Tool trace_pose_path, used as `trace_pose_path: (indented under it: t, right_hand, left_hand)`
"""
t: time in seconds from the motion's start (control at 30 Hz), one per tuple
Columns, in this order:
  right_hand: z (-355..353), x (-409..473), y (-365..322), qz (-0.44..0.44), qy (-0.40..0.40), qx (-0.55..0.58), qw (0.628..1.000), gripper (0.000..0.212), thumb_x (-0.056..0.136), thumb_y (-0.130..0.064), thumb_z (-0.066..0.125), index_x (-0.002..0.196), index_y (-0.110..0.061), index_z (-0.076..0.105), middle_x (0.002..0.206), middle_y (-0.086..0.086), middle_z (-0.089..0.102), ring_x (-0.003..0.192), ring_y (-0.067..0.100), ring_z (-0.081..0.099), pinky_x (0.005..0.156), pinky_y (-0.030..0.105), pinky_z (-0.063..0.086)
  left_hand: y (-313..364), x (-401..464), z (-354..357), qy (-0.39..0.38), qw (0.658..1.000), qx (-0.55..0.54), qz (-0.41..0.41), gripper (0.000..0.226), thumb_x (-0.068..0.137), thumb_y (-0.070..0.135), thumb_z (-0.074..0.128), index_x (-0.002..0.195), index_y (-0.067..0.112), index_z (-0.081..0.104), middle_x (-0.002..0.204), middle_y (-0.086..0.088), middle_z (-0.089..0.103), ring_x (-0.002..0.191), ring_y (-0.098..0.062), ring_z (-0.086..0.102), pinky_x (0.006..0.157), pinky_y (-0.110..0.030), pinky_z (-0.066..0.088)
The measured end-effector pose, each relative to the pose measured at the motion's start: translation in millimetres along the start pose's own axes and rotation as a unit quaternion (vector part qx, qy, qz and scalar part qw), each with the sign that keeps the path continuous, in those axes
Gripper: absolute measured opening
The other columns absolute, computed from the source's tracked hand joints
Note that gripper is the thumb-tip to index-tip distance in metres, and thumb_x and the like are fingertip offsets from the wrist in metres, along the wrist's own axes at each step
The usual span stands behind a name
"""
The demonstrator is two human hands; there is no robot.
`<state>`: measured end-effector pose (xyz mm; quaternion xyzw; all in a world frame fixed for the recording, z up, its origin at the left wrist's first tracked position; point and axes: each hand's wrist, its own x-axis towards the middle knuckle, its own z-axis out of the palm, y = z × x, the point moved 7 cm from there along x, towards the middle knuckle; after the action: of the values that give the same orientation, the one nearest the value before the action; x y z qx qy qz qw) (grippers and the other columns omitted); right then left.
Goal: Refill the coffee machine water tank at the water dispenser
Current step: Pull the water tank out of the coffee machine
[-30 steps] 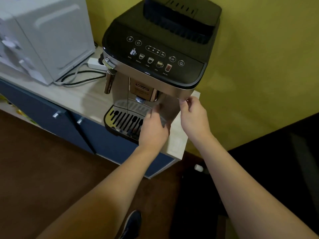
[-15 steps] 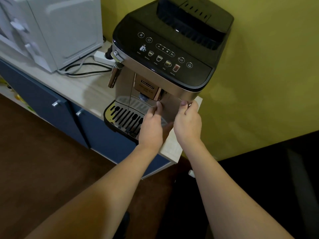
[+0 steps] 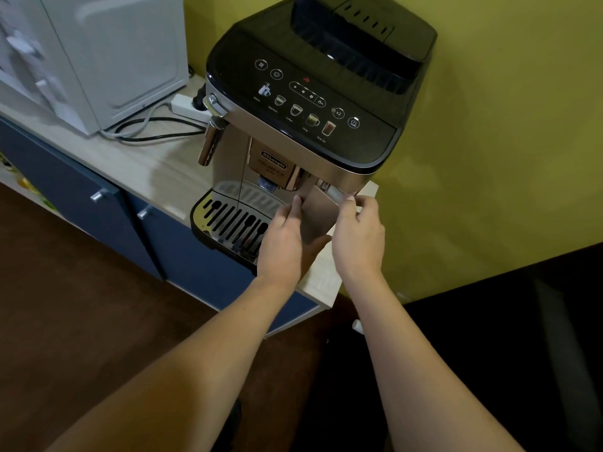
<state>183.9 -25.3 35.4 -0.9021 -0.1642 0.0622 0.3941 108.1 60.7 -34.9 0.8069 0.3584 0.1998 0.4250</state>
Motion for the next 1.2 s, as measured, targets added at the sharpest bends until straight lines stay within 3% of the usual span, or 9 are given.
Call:
trace_pose_path:
  t: [0.2,0.4,0.5,0.57,0.67,0.8,0.9,1.03,1.2]
  right_hand:
    - [-13.9,4.8,-7.3,0.043,-0.082,0.024,0.995,0.023,0.099,-0.033,0.046,0.109,-0.015,0.056,0.079,-0.005,0.056,0.068,0.008,0.052,0.057,0.028,0.042]
    - [-19.0,-11.5,1.5,0.061,-0.168,0.0,0.984,0.035,0.093,-0.048,0.049,0.092,-0.017,0.064,0.09,0.001,0.071,0.084,0.019,0.063,0.077,0.041,0.052]
    - [-20.0,-0.7,-4.1,0.079,-0.168,0.018,0.982,0.03,0.094,-0.044,0.051,0.102,-0.018,0.064,0.097,0.001,0.068,0.09,0.019,0.063,0.082,0.041,0.052]
    - [-17.6,4.2,-11.5,0.084,-0.161,0.051,0.982,0.018,0.095,-0.032,0.053,0.088,-0.019,0.064,0.088,0.003,0.066,0.082,0.019,0.061,0.076,0.042,0.053]
    - [-16.1,-0.4,-12.4,0.096,-0.143,0.037,0.984,0.025,0.094,-0.027,0.052,0.084,-0.012,0.069,0.084,0.008,0.07,0.074,0.023,0.065,0.068,0.041,0.055]
    - [-19.7,-10.7,-8.0,0.099,-0.151,0.023,0.983,0.032,0.084,-0.027,0.06,0.087,0.003,0.071,0.089,0.022,0.073,0.085,0.037,0.07,0.073,0.051,0.058]
    - [-21.0,-4.7,-7.9,0.112,-0.169,0.048,0.978,0.031,0.086,-0.027,0.061,0.097,0.001,0.068,0.103,0.025,0.069,0.096,0.039,0.068,0.081,0.055,0.057]
    - [-11.5,4.7,-15.1,0.126,-0.203,0.1,0.966,0.011,0.09,-0.015,0.056,0.098,-0.008,0.061,0.107,0.019,0.069,0.094,0.03,0.067,0.079,0.043,0.061]
    - [-8.7,-6.9,-13.3,0.116,-0.166,0.092,0.975,0.012,0.084,-0.015,0.057,0.084,-0.006,0.064,0.092,0.018,0.07,0.085,0.035,0.069,0.077,0.054,0.06]
  left_hand:
    - [3.8,-0.5,-4.0,0.04,0.999,0.025,0.008,0.066,0.076,0.039,0.081,0.126,0.012,0.048,0.123,-0.007,0.054,0.114,-0.022,0.055,0.092,-0.037,0.053]
    - [-0.2,-34.8,-26.5,0.039,0.997,0.068,0.005,0.064,0.072,0.039,0.082,0.117,0.013,0.045,0.114,-0.002,0.05,0.107,-0.02,0.053,0.083,-0.032,0.052]
    - [18.7,-29.9,-35.6,0.041,0.996,0.076,0.009,0.071,0.074,0.04,0.081,0.126,0.014,0.04,0.122,-0.003,0.049,0.114,-0.019,0.052,0.087,-0.032,0.051]
    - [33.0,-25.9,-40.6,0.04,0.997,0.066,0.011,0.069,0.076,0.039,0.08,0.126,0.014,0.04,0.119,-0.002,0.049,0.109,-0.017,0.052,0.081,-0.027,0.049]
    - [37.3,-28.7,-49.1,0.03,0.997,0.069,0.005,0.062,0.074,0.038,0.081,0.117,0.016,0.041,0.108,0.0,0.048,0.098,-0.016,0.053,0.076,-0.026,0.046]
    - [29.5,-52.5,-58.4,0.018,0.997,0.078,-0.003,0.058,0.073,0.04,0.08,0.11,0.018,0.042,0.103,0.001,0.048,0.091,-0.014,0.051,0.07,-0.024,0.044]
    - [33.1,-60.6,-64.6,0.005,0.995,0.095,0.003,0.057,0.077,0.048,0.074,0.113,0.017,0.042,0.105,0.0,0.049,0.09,-0.014,0.052,0.067,-0.024,0.044]
    - [51.3,-50.9,-68.8,-0.012,0.993,0.113,0.018,0.068,0.081,0.051,0.066,0.132,0.014,0.041,0.119,-0.003,0.053,0.099,-0.018,0.056,0.073,-0.027,0.044]
    - [57.7,-55.7,-78.4,-0.028,0.985,0.17,0.024,0.052,0.076,0.051,0.064,0.109,0.016,0.046,0.098,-0.002,0.059,0.082,-0.019,0.058,0.065,-0.028,0.044]
